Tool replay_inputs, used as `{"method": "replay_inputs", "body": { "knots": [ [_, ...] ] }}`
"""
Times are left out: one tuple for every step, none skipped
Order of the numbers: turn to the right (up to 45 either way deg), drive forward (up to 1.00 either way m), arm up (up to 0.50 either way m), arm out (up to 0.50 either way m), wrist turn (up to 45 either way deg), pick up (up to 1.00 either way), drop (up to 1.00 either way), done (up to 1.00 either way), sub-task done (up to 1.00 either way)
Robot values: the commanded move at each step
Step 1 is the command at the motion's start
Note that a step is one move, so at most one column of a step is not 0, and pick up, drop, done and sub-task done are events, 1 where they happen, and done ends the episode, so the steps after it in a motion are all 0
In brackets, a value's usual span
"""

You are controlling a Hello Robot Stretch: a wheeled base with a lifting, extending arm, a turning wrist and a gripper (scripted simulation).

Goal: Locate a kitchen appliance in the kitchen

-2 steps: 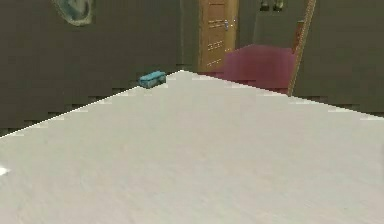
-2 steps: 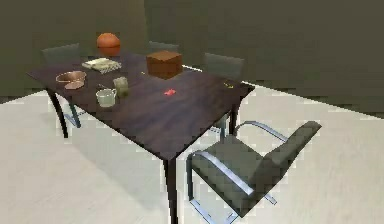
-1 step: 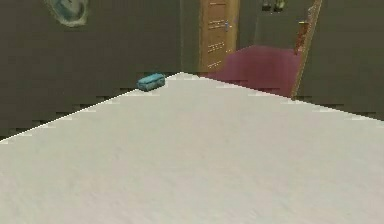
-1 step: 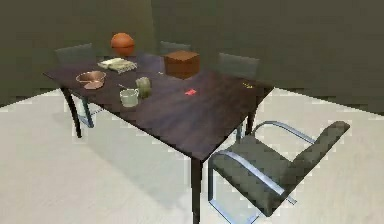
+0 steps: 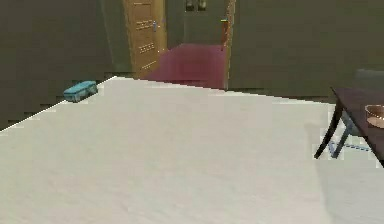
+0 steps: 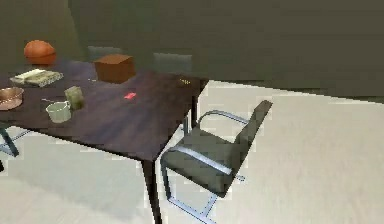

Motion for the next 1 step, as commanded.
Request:
{"method": "replay_inputs", "body": {
  "knots": [
    [0.0,1.00,0.00,0.00,0.0,0.00,0.00,0.00,0.00]
  ]
}}
